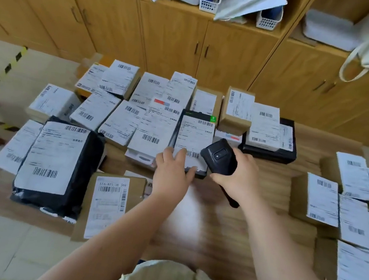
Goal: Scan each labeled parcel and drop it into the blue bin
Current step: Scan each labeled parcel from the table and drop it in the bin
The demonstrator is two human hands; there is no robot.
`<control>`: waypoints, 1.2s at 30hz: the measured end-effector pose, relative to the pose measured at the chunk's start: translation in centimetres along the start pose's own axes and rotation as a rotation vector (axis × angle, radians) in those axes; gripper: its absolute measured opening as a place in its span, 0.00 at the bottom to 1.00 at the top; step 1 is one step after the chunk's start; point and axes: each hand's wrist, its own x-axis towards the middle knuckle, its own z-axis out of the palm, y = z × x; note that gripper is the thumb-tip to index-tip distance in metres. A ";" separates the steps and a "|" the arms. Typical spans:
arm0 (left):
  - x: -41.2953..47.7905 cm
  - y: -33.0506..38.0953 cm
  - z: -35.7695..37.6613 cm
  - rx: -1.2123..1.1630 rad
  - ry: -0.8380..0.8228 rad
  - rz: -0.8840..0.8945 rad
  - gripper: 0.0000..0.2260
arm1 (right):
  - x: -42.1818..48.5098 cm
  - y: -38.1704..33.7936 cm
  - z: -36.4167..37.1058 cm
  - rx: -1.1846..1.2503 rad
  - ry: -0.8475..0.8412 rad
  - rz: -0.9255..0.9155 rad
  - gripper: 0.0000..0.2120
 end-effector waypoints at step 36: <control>-3.3 5.0 -4.4 -1.135 0.404 -0.260 0.26 | -4.0 0.4 -7.9 -0.101 -0.101 -0.217 0.44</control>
